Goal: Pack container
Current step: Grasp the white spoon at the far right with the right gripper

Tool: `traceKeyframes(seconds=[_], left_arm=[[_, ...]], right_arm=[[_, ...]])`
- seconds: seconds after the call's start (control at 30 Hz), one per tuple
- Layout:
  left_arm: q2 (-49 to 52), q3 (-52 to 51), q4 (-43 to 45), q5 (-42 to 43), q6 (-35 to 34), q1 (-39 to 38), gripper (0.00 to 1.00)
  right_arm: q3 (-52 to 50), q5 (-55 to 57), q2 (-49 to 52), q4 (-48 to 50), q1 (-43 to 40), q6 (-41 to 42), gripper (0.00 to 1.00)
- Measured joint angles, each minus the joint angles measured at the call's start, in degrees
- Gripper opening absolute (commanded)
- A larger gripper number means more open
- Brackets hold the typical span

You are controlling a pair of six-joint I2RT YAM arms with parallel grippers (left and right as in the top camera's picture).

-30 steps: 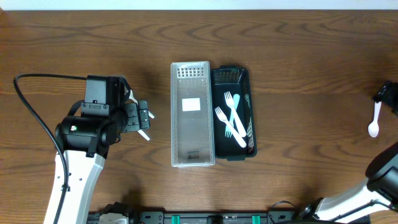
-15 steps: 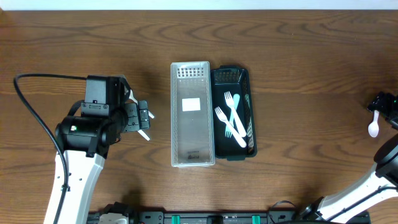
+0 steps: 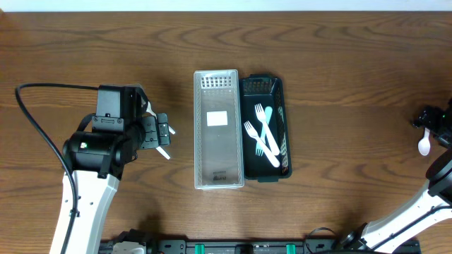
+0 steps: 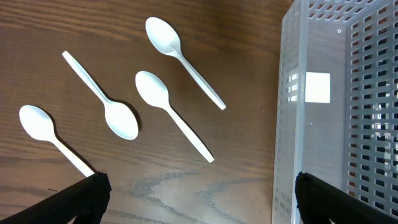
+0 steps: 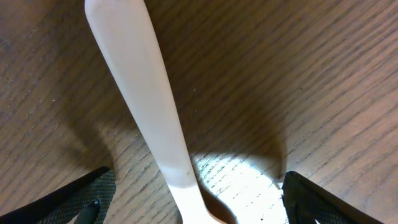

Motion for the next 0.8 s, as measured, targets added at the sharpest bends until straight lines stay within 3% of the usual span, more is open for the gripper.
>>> traceKeyframes(seconds=[0.8], left_arm=[[0.0, 0.0, 0.0, 0.0, 0.0, 0.0, 0.97]], right_arm=[[-1.2, -0.9, 0.0, 1.4, 0.0, 0.0, 0.93]])
